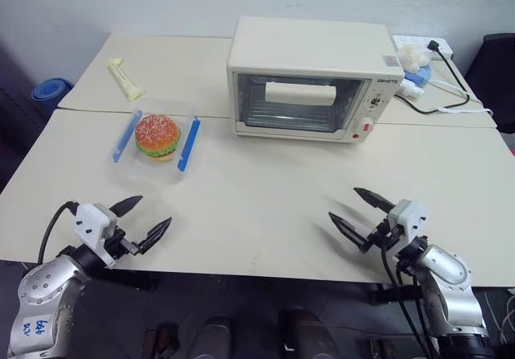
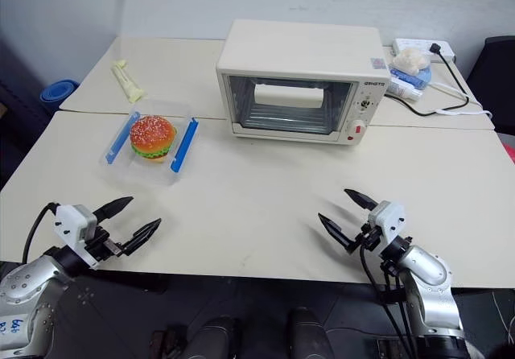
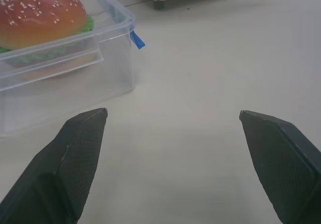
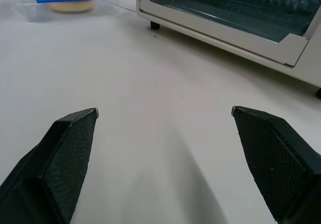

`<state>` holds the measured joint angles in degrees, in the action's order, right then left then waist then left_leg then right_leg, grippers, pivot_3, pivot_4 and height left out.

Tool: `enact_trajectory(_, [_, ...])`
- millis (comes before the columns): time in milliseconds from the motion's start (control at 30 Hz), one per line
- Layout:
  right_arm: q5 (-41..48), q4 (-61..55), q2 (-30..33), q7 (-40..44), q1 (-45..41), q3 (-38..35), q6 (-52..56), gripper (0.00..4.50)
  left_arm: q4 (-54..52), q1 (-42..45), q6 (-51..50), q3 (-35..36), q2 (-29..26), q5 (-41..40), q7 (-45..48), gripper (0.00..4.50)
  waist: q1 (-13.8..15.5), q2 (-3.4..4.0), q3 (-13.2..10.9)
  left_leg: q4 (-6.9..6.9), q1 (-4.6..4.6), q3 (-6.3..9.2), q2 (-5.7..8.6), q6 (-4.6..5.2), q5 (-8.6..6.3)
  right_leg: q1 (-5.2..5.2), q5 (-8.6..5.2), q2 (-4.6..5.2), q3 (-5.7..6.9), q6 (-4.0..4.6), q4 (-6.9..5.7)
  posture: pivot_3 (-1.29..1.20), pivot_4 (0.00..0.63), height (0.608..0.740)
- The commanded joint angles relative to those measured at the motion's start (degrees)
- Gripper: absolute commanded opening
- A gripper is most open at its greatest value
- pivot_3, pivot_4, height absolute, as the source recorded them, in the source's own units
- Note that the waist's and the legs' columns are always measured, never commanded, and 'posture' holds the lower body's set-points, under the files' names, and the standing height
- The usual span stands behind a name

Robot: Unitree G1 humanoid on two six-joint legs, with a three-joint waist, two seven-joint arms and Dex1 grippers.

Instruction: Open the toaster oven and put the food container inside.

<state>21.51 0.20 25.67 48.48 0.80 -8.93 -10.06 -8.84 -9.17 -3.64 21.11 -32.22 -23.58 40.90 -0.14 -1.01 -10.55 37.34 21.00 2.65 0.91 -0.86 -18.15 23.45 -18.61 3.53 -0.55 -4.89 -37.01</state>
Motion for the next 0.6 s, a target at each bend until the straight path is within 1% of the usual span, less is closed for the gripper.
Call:
enact_trajectory(33, [1.0, -1.6, 0.4, 0.6, 0.9, -0.6, -0.7, 4.46, -2.1, 0.5, 0.6, -0.1, -0.6, 0.2, 0.2, 4.5, 0.0, 0.0, 0.0, 0.0, 0.0, 0.0, 0.0, 0.0, 0.0, 0.0, 0.0, 0.0, 0.0, 0.0, 0.0, 0.0, 0.15, 0.74])
enact_trajectory(133, [2.6, -2.8, 0.4, 1.3, 1.3, -1.1, -0.1, 4.46, -3.7, 0.5, -4.1, 0.9, -1.0, -5.8, 2.5, 4.5, 0.0, 0.0, 0.0, 0.0, 0.0, 0.01, -0.01, 0.0, 0.0, 0.0, 0.0, 0.0, 0.01, 0.0, 0.0, 0.0, 0.15, 0.74])
enact_trajectory(167, [4.3, -4.5, 0.6, 0.7, 0.7, -1.9, 1.7, 4.46, -5.0, 0.1, -7.5, 1.7, -2.3, -10.8, 5.8, 4.5, 0.0, 0.0, 0.0, 0.0, 0.0, 0.01, -0.01, 0.0, 0.0, 0.0, 0.0, 0.0, 0.01, 0.0, -0.01, 0.0, 0.15, 0.74])
enact_trajectory(233, [6.2, -6.4, 0.9, -0.1, -0.3, -2.7, 4.1, 4.46, -6.4, -0.3, -11.5, 2.7, -4.0, -16.2, 9.6, 4.5, -0.1, 0.0, 0.0, 0.02, 0.05, 0.03, -0.02, 0.0, 0.0, 0.01, 0.0, 0.01, 0.0, 0.0, 0.0, 0.0, 0.15, 0.74])
enact_trajectory(367, [10.5, -8.6, 4.2, -0.2, -8.9, -2.5, 12.9, 4.46, -7.9, 6.4, -16.4, 4.3, -6.9, -21.2, 8.0, 4.5, -0.1, 0.15, -0.1, 0.09, 0.03, 0.02, -0.03, 0.0, 0.02, 0.01, 0.0, 0.01, 0.0, 0.04, -0.03, 0.0, 0.15, 0.74])
enact_trajectory(433, [9.5, -4.7, 4.9, -1.3, -17.3, -1.0, 16.5, 4.46, -6.5, 12.5, -17.6, 3.1, -7.9, -21.8, 8.2, 4.5, -0.1, 0.15, -0.1, 0.07, 0.0, 0.07, -0.04, -0.01, 0.04, -0.01, 0.02, 0.0, 0.05, 0.07, -0.05, 0.0, 0.15, 0.74])
enact_trajectory(467, [9.0, -3.3, 5.0, -1.8, -20.1, -0.6, 17.5, 4.46, -6.1, 14.5, -17.8, 2.6, -8.1, -21.7, 8.2, 4.5, -0.1, 0.15, -0.1, 0.08, 0.01, 0.07, -0.03, -0.02, 0.05, 0.01, 0.02, -0.01, 0.07, 0.07, -0.06, 0.0, 0.15, 0.74])
enact_trajectory(500, [8.4, -0.5, 4.4, -2.8, -24.1, -0.2, 18.5, 4.46, -5.9, 16.9, -20.4, 2.0, -8.3, -23.9, 8.7, 4.5, -0.1, 0.15, -0.1, 0.08, 0.07, 0.07, -0.02, -0.05, 0.07, 0.06, 0.02, -0.02, 0.07, 0.08, -0.06, 0.0, 0.15, 0.74])
enact_trajectory(600, [5.5, 7.7, 3.1, -3.2, -33.7, 1.8, 19.1, 4.46, -4.5, 22.7, -20.6, -0.7, -6.5, -22.8, 8.3, 4.5, -0.1, 0.15, -0.1, 0.07, 0.12, 0.05, -0.01, -0.31, 0.21, 0.14, 0.02, -0.03, 0.09, 0.08, -0.09, 0.0, 0.15, 0.74])
